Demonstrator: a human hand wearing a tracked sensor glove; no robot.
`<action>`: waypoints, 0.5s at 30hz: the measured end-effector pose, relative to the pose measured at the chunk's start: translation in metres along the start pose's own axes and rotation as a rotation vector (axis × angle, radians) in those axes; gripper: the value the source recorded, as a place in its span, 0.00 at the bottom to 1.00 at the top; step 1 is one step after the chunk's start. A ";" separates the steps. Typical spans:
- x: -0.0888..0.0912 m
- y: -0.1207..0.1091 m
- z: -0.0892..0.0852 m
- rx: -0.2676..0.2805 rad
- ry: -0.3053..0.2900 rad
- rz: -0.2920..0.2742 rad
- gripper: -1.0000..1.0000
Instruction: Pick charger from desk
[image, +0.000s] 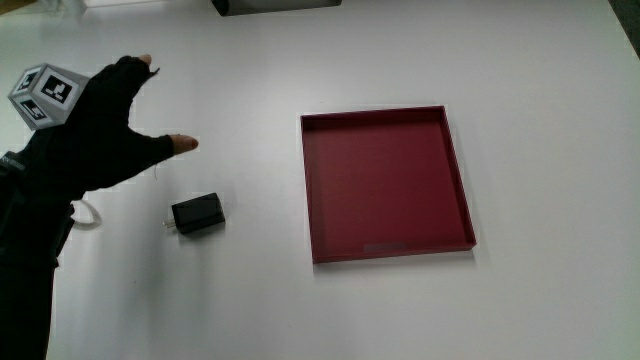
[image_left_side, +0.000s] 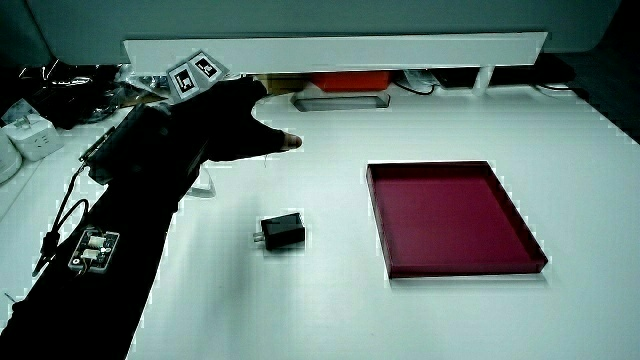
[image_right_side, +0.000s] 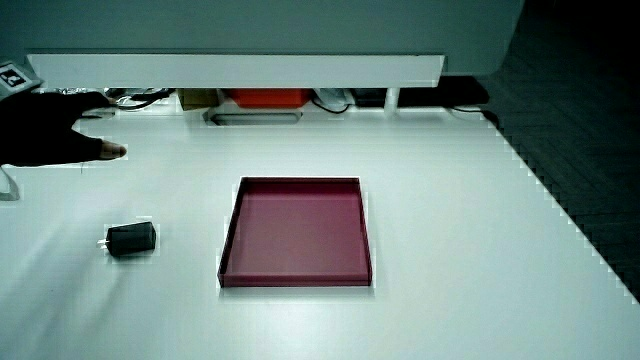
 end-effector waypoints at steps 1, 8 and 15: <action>-0.003 0.000 -0.003 -0.010 -0.010 0.001 0.50; -0.013 0.001 -0.027 -0.011 0.044 -0.038 0.50; -0.016 -0.003 -0.052 -0.108 -0.002 0.005 0.50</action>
